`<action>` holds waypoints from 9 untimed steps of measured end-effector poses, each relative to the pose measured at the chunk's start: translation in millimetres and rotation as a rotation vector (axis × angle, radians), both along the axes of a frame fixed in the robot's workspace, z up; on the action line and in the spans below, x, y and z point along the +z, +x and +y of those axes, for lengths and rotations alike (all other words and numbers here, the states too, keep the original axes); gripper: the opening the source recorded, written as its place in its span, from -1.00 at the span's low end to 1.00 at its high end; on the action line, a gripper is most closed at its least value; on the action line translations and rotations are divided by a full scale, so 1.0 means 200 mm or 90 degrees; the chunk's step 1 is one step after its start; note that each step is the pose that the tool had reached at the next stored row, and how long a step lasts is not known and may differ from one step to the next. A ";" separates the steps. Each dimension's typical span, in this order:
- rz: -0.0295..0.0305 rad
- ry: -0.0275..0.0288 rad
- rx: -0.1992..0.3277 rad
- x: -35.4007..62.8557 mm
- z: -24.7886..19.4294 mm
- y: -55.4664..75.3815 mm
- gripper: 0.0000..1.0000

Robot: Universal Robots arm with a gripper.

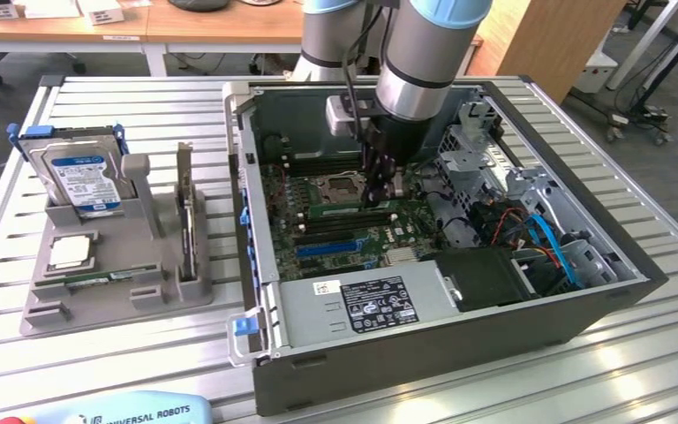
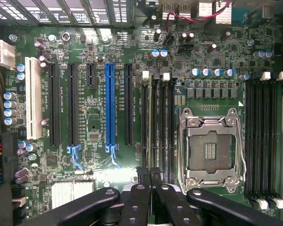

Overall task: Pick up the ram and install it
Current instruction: 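Insert the ram into the slot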

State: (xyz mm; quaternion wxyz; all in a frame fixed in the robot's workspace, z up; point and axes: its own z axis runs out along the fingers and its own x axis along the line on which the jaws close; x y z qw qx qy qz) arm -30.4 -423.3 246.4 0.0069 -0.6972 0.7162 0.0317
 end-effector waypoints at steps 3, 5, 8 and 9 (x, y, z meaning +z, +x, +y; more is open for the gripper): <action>-0.0001 0.0002 0.000 -0.010 0.000 0.00 -0.76; 0.0000 0.0000 0.000 -0.013 0.000 0.00 -0.76; -0.0001 0.0002 0.000 -0.016 0.000 0.00 -0.76; -0.0001 0.0003 0.000 -0.019 0.000 0.00 -0.76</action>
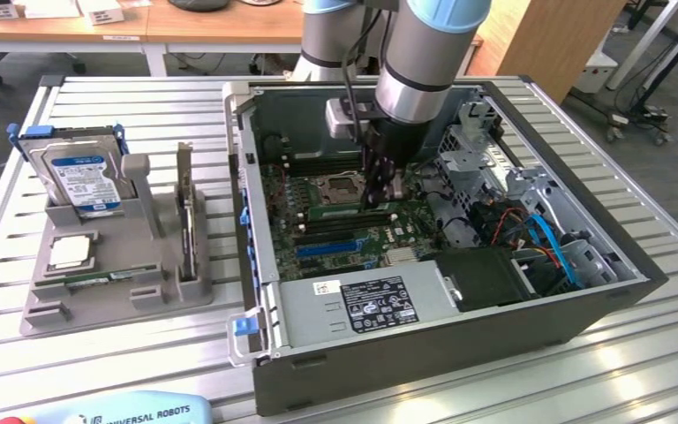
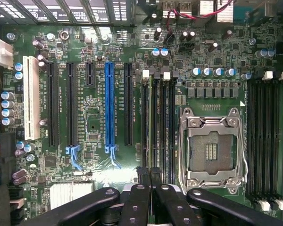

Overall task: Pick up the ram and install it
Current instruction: 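Insert the ram into the slot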

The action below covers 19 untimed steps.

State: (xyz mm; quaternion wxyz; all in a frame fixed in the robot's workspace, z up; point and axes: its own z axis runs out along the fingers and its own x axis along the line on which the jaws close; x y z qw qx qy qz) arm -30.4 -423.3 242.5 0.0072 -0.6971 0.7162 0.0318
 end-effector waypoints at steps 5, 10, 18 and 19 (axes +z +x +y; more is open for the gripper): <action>0.0001 -0.0002 0.000 -0.016 0.000 0.00 -0.76; 0.0001 -0.0004 0.000 -0.020 0.000 0.00 -0.76; 0.0001 -0.0003 0.000 -0.037 0.000 0.00 -0.76; 0.0001 -0.0003 0.000 -0.037 0.000 0.00 -0.76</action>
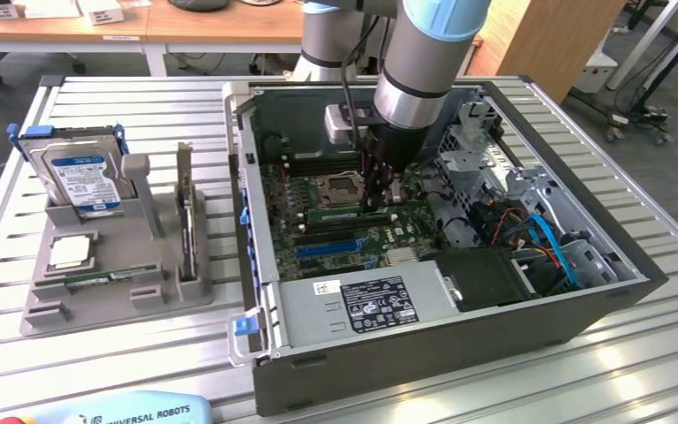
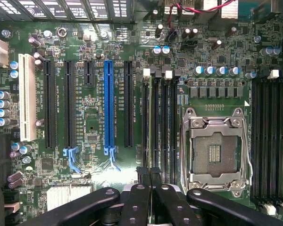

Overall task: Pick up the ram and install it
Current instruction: 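Insert the ram into the slot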

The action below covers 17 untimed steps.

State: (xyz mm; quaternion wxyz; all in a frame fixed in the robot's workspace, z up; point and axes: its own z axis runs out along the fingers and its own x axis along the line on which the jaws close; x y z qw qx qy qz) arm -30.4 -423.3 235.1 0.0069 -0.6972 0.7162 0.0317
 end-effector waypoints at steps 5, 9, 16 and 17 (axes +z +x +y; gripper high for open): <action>-0.0001 0.0003 0.000 -0.001 -0.002 0.00 -0.76; -0.0001 0.0002 0.000 -0.001 -0.005 0.00 -0.76; 0.0000 0.0000 0.004 -0.002 -0.006 0.00 -0.76; -0.0001 0.0001 0.005 -0.002 -0.005 0.00 -0.76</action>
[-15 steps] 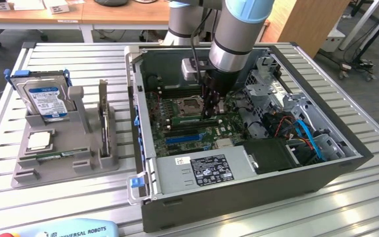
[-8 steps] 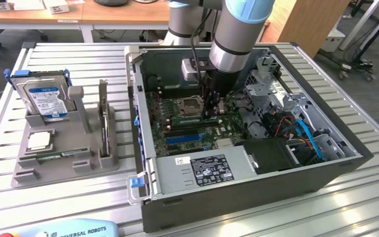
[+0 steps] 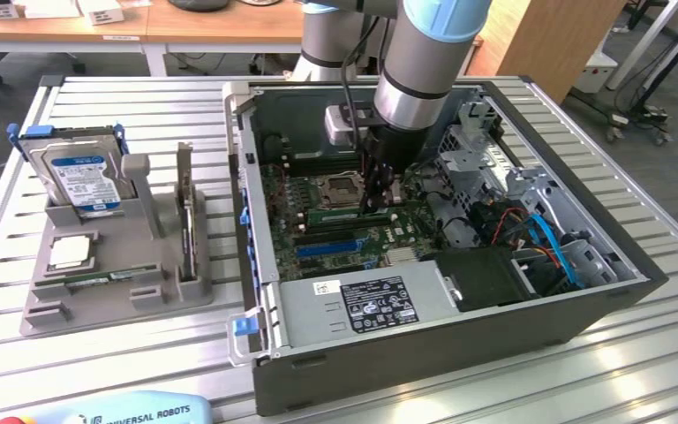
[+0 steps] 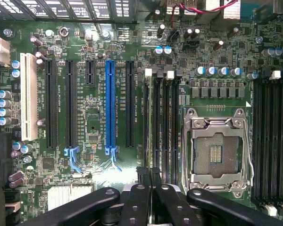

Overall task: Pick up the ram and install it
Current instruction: 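Insert the ram into the slot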

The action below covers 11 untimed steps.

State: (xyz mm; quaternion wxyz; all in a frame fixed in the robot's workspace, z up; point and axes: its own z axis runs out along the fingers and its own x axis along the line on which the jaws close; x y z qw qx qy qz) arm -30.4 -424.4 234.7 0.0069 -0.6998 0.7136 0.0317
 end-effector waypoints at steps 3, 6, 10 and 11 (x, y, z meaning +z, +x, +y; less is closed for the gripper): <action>0.0000 0.0000 0.002 0.000 0.000 0.00 -0.76; 0.0000 0.0000 0.002 -0.003 0.000 0.00 -0.76; 0.0000 0.0000 0.002 -0.004 0.000 0.00 -0.76; 0.0000 0.0000 0.002 -0.004 0.000 0.00 -0.76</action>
